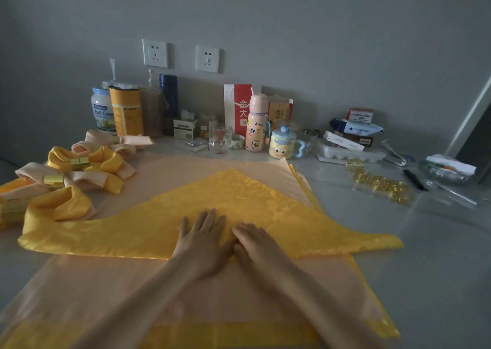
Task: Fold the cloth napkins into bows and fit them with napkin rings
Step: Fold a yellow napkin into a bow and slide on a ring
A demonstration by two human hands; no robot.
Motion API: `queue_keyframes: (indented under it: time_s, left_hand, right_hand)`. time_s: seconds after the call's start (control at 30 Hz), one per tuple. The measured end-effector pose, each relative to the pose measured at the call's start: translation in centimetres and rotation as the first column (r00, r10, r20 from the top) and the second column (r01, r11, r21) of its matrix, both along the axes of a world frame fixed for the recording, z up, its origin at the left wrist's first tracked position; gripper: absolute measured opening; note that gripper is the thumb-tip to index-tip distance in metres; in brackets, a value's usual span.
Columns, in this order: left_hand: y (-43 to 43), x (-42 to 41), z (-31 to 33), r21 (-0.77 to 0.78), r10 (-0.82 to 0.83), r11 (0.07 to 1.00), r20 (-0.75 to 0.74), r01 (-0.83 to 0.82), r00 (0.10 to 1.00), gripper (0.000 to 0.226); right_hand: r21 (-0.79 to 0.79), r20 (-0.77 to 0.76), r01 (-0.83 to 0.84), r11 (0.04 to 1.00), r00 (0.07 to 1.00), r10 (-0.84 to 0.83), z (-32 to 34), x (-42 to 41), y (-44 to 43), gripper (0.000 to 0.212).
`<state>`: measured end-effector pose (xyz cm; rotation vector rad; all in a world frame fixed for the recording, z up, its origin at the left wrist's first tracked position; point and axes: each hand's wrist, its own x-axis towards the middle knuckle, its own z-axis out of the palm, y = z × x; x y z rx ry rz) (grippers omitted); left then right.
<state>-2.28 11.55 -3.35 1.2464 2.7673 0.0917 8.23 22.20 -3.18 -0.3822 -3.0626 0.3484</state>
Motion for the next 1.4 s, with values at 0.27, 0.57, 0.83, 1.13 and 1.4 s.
queue_keyframes:
  time_s: [0.27,0.57,0.83,1.13,1.4]
  left_hand:
    - [-0.3,0.0,0.0,-0.004,-0.005,1.000,0.044,0.005,0.999,0.068]
    - [0.4,-2.9,2.8,0.258,-0.018,0.965,0.206,-0.036,0.978,0.049]
    - [1.7,-11.1,3.6,-0.016,0.158,0.987,0.078,-0.157,0.984,0.042]
    - [4.4,-15.6,5.7,-0.003,0.237,0.965,0.433,-0.262,0.869,0.020]
    - [7.6,-17.2,4.3,0.345,0.126,0.872,0.527,-0.346,0.841,0.012]
  right_hand:
    - [0.075,0.168,0.297,0.952,0.937,-0.306,0.2,7.0,9.9,0.089]
    - [-0.056,-0.267,0.430,0.901,0.863,-0.429,3.5,6.0,12.9,0.047]
    - [-0.168,-0.059,0.338,0.926,0.934,-0.351,3.2,-6.6,12.0,0.070]
    - [-0.348,0.277,0.477,0.807,0.875,-0.397,5.7,-10.2,15.2,0.063]
    - [-0.413,-0.094,0.361,0.836,0.896,-0.433,3.3,-12.4,15.9,0.026]
